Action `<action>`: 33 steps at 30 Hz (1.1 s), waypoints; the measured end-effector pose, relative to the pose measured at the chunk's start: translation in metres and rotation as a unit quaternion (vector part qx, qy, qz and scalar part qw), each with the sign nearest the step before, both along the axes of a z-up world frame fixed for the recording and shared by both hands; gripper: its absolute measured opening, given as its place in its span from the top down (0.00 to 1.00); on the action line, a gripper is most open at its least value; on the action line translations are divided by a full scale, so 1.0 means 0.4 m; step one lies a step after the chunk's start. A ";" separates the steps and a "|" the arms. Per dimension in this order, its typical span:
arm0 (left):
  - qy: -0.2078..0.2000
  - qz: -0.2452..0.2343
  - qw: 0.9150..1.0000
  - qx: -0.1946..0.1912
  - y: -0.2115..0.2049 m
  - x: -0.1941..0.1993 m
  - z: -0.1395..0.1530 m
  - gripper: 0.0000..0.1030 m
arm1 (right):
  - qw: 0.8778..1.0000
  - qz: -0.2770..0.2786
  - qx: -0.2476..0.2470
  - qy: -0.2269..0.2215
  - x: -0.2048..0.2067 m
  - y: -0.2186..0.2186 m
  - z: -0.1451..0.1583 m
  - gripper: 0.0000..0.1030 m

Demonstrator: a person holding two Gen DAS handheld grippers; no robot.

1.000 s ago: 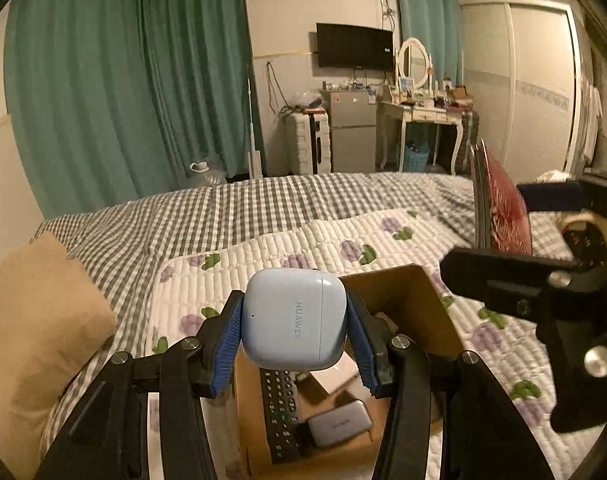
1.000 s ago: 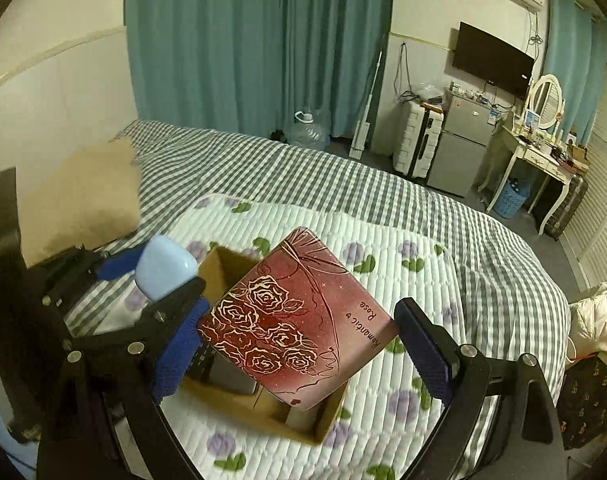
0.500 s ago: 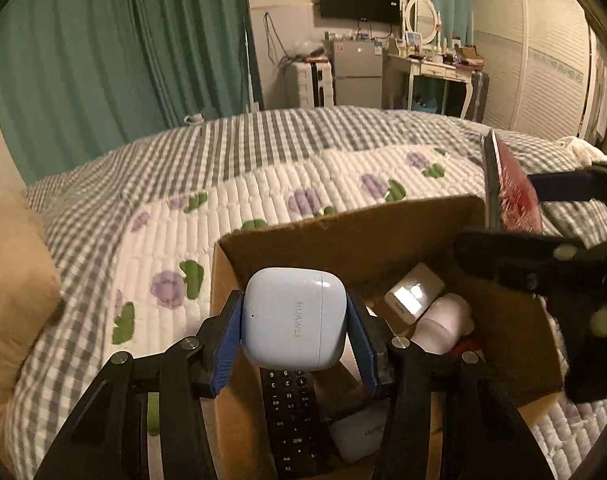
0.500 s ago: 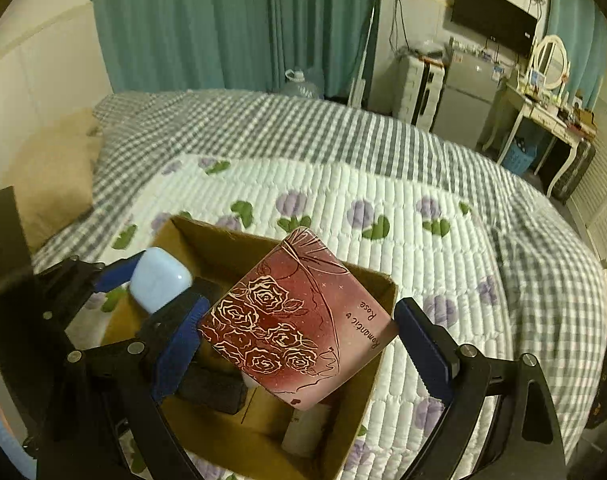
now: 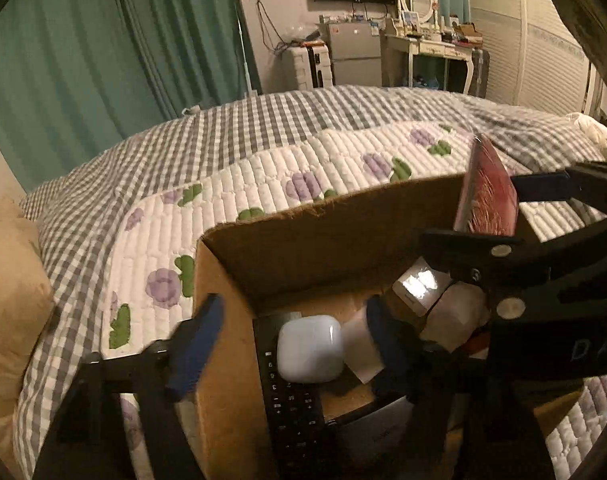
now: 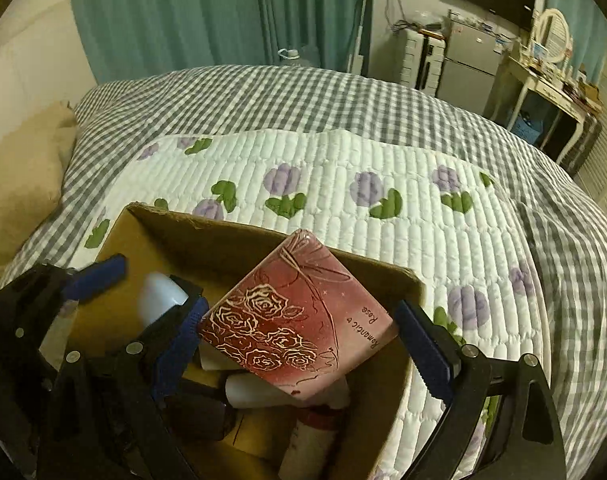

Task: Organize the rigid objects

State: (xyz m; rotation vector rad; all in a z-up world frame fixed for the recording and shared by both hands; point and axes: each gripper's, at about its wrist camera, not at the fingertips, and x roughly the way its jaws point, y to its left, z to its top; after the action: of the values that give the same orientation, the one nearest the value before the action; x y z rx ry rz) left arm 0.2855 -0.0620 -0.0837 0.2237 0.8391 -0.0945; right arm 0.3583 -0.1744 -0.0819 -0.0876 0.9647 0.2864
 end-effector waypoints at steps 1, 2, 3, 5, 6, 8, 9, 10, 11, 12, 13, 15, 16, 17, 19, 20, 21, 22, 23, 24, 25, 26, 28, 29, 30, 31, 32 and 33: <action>-0.004 -0.003 1.000 -0.003 -0.001 -0.005 0.010 0.22 | 1.000 -0.002 -0.001 -0.004 -0.007 -0.005 0.007 0.08; -0.007 -0.004 1.000 -0.003 -0.004 -0.009 0.021 0.22 | 1.000 -0.004 0.001 -0.011 -0.015 -0.012 0.019 0.08; -0.010 -0.003 1.000 -0.001 -0.006 -0.014 0.031 0.22 | 1.000 -0.007 0.003 -0.017 -0.021 -0.016 0.032 0.08; -0.022 -0.002 1.000 0.002 -0.009 -0.027 0.059 0.22 | 0.999 -0.009 0.010 -0.029 -0.038 -0.024 0.070 0.08; -0.027 -0.002 1.000 0.001 -0.009 -0.034 0.076 0.22 | 0.999 -0.009 0.010 -0.037 -0.050 -0.026 0.095 0.08; -0.039 -0.003 0.999 -0.004 -0.005 -0.053 0.112 0.22 | 0.998 -0.015 0.003 -0.056 -0.072 -0.026 0.135 0.07; -0.047 -0.003 0.999 -0.005 -0.003 -0.065 0.133 0.22 | 0.998 -0.016 0.001 -0.064 -0.085 -0.026 0.159 0.07; -0.055 -0.003 0.998 -0.005 0.000 -0.079 0.156 0.22 | 0.997 -0.016 0.003 -0.075 -0.103 -0.027 0.188 0.07; -0.065 -0.003 0.998 -0.005 0.002 -0.093 0.178 0.22 | 0.996 -0.016 0.006 -0.083 -0.119 -0.028 0.212 0.07; -0.076 -0.004 0.997 -0.005 0.005 -0.109 0.204 0.22 | 0.995 -0.018 0.011 -0.095 -0.143 -0.031 0.246 0.07; -0.090 -0.004 0.996 -0.006 0.008 -0.129 0.235 0.22 | 0.994 -0.018 0.016 -0.103 -0.159 -0.034 0.271 0.07; -0.114 -0.003 0.993 -0.011 0.014 -0.164 0.290 0.16 | 0.991 -0.017 0.030 -0.129 -0.207 -0.040 0.337 0.07; -0.131 -0.003 0.991 -0.016 0.019 -0.188 0.325 0.13 | 0.989 -0.016 0.035 -0.143 -0.234 -0.042 0.370 0.07; -0.148 -0.003 0.989 -0.020 0.024 -0.213 0.357 0.08 | 0.987 -0.017 0.038 -0.158 -0.260 -0.044 0.403 0.05; -0.185 -0.008 0.982 -0.029 0.032 -0.271 0.419 0.04 | 0.980 -0.021 0.040 -0.193 -0.326 -0.050 0.474 0.02; -0.197 -0.011 0.980 -0.032 0.035 -0.291 0.438 0.00 | 0.977 -0.021 0.041 -0.209 -0.352 -0.052 0.501 0.01; -0.213 -0.015 0.976 -0.036 0.039 -0.318 0.461 0.00 | 0.973 -0.022 0.043 -0.227 -0.384 -0.055 0.529 0.00; -0.229 -0.019 0.972 -0.041 0.044 -0.350 0.481 0.00 | 0.967 -0.024 0.042 -0.248 -0.421 -0.059 0.554 0.00; -0.238 -0.022 0.970 -0.044 0.049 -0.373 0.493 0.00 | 0.962 -0.028 0.041 -0.269 -0.457 -0.062 0.571 0.00; -0.248 -0.024 0.967 -0.047 0.055 -0.398 0.499 0.00 | 0.958 -0.030 0.040 -0.283 -0.484 -0.065 0.578 0.00; -0.256 -0.023 0.965 -0.051 0.064 -0.423 0.503 0.00 | 0.953 -0.034 0.039 -0.299 -0.519 -0.069 0.581 0.00; -0.263 -0.018 0.963 -0.057 0.074 -0.445 0.501 0.00 | 0.948 -0.040 0.037 -0.314 -0.555 -0.073 0.575 0.00; -0.268 -0.013 0.961 -0.066 0.094 -0.475 0.482 0.00 | 0.942 -0.043 0.041 -0.331 -0.607 -0.081 0.548 0.00; -0.272 -0.007 0.960 -0.070 0.104 -0.492 0.466 0.00 | 0.940 -0.042 0.044 -0.334 -0.626 -0.086 0.531 0.00; -0.277 -0.001 0.958 -0.072 0.108 -0.506 0.452 0.00 | 0.940 -0.044 0.048 -0.335 -0.645 -0.089 0.503 0.00; -0.281 0.008 0.957 -0.072 0.112 -0.520 0.431 0.00 | 0.941 -0.049 0.050 -0.332 -0.663 -0.094 0.471 0.00; -0.282 0.016 0.957 -0.069 0.113 -0.530 0.412 0.00 | 0.941 -0.048 0.052 -0.332 -0.673 -0.093 0.445 0.00; -0.284 0.026 0.956 -0.066 0.115 -0.540 0.393 0.00 | 0.940 -0.042 0.053 -0.336 -0.685 -0.088 0.408 0.00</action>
State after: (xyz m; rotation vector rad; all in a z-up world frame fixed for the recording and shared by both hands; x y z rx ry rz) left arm 0.0696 -0.0160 0.0736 0.0925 0.2639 -0.0326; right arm 0.0843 -0.2096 0.0814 -0.0389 0.2712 0.2054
